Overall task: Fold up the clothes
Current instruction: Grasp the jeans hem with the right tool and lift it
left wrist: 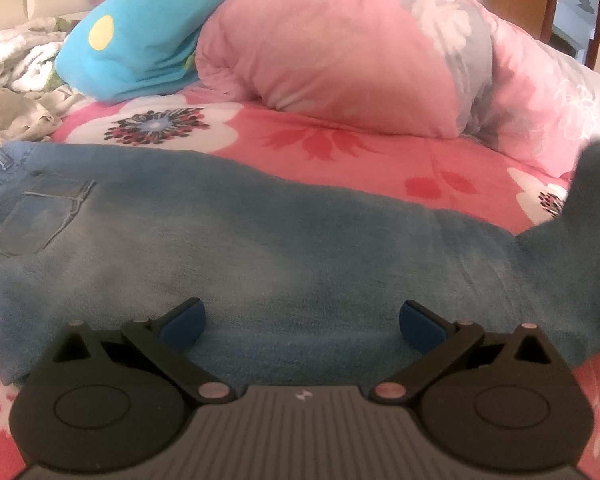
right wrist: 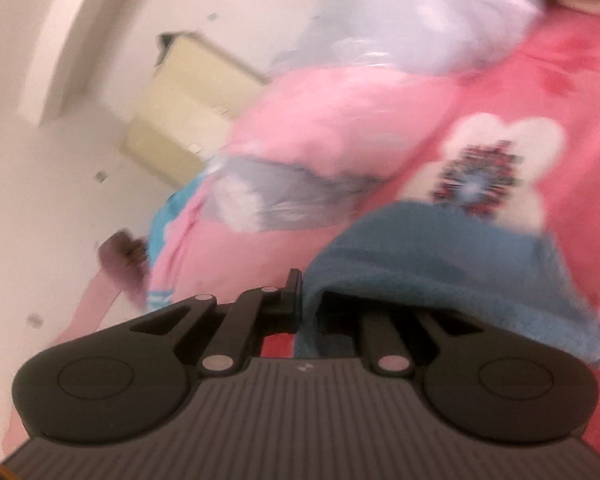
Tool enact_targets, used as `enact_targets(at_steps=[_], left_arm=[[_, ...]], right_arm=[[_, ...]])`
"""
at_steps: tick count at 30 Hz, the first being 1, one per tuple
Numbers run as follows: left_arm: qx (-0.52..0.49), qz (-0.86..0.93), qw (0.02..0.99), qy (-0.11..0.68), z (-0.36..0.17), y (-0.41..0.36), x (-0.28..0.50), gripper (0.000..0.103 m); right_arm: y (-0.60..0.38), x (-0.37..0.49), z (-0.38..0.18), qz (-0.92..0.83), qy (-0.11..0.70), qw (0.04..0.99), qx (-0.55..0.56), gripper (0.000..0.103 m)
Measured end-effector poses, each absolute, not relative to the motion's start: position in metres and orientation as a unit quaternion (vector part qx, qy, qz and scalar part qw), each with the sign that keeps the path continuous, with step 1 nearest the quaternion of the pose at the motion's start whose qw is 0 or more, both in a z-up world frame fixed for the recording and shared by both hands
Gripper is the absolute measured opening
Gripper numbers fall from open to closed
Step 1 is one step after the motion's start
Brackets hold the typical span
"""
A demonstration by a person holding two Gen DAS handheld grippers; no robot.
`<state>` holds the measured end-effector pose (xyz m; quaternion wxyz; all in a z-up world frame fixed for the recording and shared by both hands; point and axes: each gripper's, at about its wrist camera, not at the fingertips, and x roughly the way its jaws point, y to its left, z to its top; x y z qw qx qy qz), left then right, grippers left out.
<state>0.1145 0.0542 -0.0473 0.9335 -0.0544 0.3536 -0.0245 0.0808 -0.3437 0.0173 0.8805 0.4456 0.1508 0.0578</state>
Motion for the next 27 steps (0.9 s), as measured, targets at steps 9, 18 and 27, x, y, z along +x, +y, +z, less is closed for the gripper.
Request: enact_targets(at_steps=[9,18,27], left_arm=[[-0.08,-0.047,0.935,0.342,-0.048,0.065,0.11,0.103],[-0.167,-0.051,0.943,0.284,-0.025,0.109,0.09,0.103],[-0.228,-0.032,0.927,0.295,-0.034,0.146,0.084,0.103]], right_arm=[[-0.264,0.121,0.068,0.17,0.15,0.908,0.353,0.006],[-0.192,0.153,0.091,0.248,0.161,0.907,0.301,0.006],[-0.118,0.185,0.096,0.296,0.182,0.907,0.238,0.006]])
